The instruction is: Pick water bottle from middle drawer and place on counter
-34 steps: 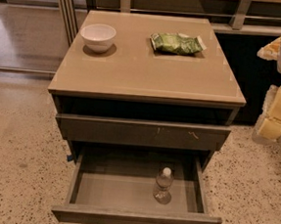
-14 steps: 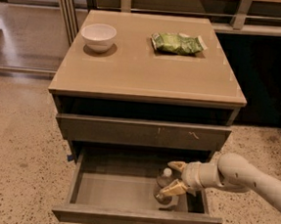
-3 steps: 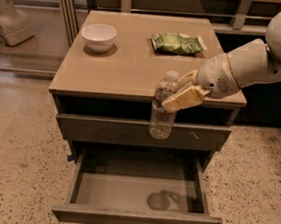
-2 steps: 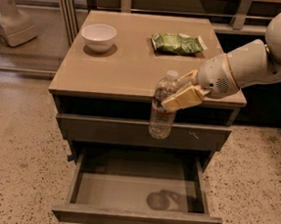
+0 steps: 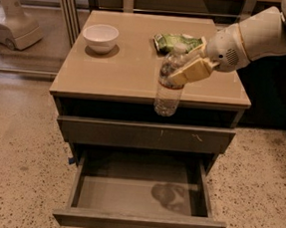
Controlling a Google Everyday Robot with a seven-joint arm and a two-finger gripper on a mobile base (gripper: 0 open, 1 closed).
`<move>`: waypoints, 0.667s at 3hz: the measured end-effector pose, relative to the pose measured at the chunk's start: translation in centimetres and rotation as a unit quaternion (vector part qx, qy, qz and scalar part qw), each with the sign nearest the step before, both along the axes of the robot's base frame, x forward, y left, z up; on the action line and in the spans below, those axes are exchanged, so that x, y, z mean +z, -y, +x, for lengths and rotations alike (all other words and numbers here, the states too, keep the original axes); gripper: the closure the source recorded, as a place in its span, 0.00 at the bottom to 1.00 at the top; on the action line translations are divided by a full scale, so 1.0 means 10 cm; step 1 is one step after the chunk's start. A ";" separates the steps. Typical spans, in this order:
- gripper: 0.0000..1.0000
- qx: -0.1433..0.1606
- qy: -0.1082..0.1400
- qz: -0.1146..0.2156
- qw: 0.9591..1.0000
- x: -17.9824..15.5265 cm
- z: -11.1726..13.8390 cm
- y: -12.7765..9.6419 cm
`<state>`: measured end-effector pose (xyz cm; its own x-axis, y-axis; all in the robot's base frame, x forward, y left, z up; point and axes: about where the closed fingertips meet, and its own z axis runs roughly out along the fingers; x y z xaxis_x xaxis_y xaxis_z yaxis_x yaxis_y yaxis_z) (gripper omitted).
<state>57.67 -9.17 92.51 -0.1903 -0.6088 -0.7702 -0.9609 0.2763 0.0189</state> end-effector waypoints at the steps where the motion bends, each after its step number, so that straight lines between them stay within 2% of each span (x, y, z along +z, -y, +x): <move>1: 1.00 -0.003 0.025 -0.004 1.000 0.30 0.31 0.03; 2: 1.00 -0.003 0.042 -0.003 0.999 0.46 0.58 0.01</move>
Offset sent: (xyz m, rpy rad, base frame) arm 0.0925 -0.0061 0.0707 -0.0060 -0.1313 -0.0138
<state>63.49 -9.32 97.11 -0.1292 -0.6126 -0.7797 -0.9573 0.2822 -0.0631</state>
